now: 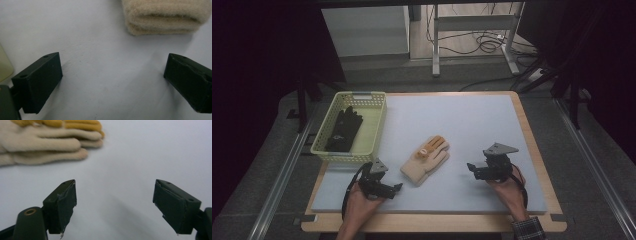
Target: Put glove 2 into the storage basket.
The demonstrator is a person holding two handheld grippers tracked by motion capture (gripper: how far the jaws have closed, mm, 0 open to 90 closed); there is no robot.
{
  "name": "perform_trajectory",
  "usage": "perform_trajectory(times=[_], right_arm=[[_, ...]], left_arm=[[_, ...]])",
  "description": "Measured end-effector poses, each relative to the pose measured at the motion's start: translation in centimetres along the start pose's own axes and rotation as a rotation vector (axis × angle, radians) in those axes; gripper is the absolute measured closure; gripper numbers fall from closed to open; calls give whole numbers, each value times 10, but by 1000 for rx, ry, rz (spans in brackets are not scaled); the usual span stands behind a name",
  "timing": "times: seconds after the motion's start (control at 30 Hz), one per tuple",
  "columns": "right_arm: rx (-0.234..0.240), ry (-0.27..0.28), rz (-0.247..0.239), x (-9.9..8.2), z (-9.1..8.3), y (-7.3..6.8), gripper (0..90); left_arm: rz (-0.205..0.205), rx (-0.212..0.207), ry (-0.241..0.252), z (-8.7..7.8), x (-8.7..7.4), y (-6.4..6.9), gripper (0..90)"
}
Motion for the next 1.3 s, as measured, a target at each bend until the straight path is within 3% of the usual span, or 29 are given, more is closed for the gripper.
perform_trajectory(times=[0.2,0.37,1.1,1.3], right_arm=[[-36,-32,26,-21,-3,13,149],[-51,-96,40,-39,1,18,116],[-63,-97,36,-40,2,18,106],[-63,-97,37,-40,2,18,106]], left_arm=[[1,2,-2,0,0,0,22],[0,1,0,0,0,0,22],[-2,3,-4,-1,1,1,31],[-4,-38,6,-6,12,10,21]])
Point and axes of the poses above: each handheld gripper's, and its own axes: z roughly forward along the jaws, x roughly out of its top, y roughly to its right, the point moved 10 cm from there along z, roughly forward along the jaws, and after that the axes turned 3 degrees about -x, right-handed, at the moved point
